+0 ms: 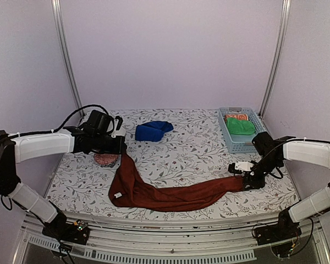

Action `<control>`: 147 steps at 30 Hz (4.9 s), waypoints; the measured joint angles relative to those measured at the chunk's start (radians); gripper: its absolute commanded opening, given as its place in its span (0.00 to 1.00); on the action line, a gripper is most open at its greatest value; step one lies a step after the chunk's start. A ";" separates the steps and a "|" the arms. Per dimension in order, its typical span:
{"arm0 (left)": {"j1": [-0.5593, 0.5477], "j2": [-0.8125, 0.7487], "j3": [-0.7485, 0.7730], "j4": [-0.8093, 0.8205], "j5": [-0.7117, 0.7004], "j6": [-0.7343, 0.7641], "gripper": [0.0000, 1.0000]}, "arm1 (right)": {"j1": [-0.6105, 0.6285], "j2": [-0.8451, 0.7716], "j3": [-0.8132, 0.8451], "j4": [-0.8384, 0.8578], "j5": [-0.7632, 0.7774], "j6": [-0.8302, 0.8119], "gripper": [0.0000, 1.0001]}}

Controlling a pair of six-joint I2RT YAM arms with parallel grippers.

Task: Roll the towels
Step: Adjust the towel at the center of the board, then pick up the towel from the center of the board, then flatten out the towel at the center of the board, then pick up the towel from the center of the board.

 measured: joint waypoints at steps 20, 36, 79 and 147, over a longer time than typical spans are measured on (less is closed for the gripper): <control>0.000 0.000 -0.008 -0.001 0.015 0.000 0.00 | 0.010 0.088 0.000 0.056 0.033 -0.003 0.15; 0.000 0.000 -0.008 -0.002 0.014 0.003 0.00 | 0.012 0.093 0.039 0.029 0.042 0.001 0.03; 0.014 -0.975 0.082 -0.378 -0.145 -0.008 0.00 | -0.336 -0.615 0.513 -0.199 -0.004 0.208 0.03; -0.003 0.401 0.414 -0.278 0.010 -0.032 0.00 | -0.274 0.319 0.259 0.240 0.069 0.295 0.20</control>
